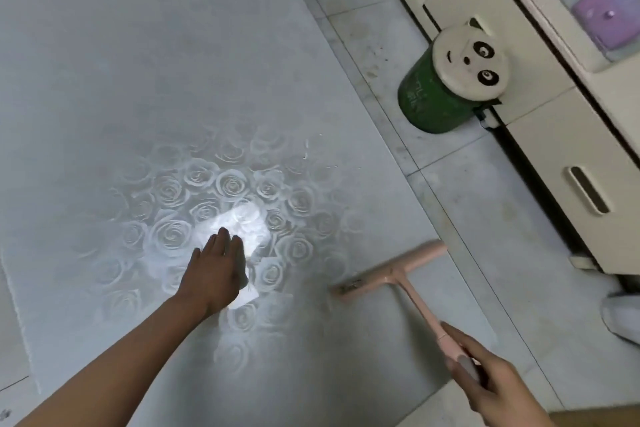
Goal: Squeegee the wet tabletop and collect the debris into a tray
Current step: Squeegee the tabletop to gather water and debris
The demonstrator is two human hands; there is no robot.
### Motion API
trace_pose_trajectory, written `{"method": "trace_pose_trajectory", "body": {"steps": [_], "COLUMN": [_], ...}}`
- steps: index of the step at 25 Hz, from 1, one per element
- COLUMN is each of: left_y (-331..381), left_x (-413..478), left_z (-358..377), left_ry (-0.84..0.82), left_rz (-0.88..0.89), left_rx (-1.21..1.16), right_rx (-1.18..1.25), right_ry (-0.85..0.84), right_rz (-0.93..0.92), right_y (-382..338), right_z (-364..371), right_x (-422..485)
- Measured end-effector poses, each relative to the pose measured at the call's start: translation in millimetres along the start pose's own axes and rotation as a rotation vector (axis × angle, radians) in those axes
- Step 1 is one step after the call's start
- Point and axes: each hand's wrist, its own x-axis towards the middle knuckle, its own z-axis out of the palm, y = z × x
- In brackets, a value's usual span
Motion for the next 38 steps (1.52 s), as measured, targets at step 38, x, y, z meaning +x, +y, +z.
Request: {"method": "trace_pose_trajectory", "body": {"steps": [38], "left_y": [92], "left_x": [55], "left_z": [-74], "left_ry": [0.036], "left_rz": [-0.132], "left_rx": [0.060], "right_rx": [-0.048], "right_ry": [0.071], "right_rz": [-0.322], "right_y": [-128], "right_z": [-91], "right_x": [103]}}
